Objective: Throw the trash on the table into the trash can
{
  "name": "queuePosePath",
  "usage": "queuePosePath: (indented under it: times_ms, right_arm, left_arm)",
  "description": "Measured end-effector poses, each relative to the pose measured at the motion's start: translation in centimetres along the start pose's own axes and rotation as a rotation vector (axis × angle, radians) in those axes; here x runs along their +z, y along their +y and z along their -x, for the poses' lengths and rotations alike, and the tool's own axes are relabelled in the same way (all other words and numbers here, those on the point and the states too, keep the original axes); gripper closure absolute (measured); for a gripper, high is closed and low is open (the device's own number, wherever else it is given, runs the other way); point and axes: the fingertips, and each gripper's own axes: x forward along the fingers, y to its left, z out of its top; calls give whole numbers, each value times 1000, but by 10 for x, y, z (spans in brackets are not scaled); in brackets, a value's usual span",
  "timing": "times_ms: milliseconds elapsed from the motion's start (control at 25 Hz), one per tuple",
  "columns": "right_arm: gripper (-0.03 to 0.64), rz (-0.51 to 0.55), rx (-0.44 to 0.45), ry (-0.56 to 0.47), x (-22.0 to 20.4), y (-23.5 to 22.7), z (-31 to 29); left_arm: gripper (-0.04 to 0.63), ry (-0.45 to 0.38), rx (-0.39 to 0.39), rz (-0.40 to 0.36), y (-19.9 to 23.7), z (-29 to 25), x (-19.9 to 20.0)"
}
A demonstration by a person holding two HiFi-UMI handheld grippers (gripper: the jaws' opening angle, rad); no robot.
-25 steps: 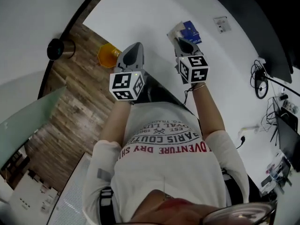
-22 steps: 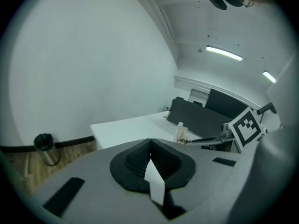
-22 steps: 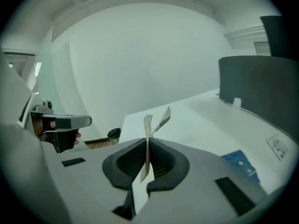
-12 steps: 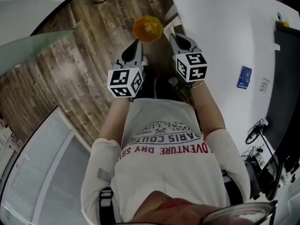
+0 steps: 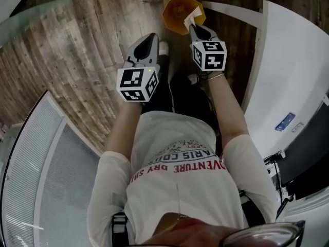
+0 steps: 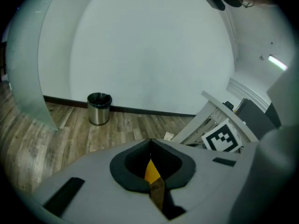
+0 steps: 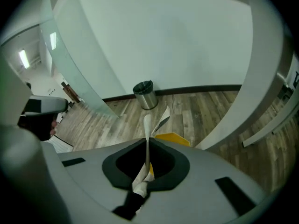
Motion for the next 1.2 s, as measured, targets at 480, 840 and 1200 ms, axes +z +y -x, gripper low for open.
queuePosePath:
  times_ms: [480, 840, 1200]
  right_arm:
    - [586, 19, -10, 169, -135, -44, -174]
    - [388, -32, -120, 246, -156, -68, -188]
    - [558, -22, -119, 116, -91, -43, -101]
  left_arm:
    - [572, 82, 39, 113, 81, -90, -139]
    - [572, 98, 51, 108, 84, -87, -157]
    - [572, 76, 29, 41, 39, -53, -110]
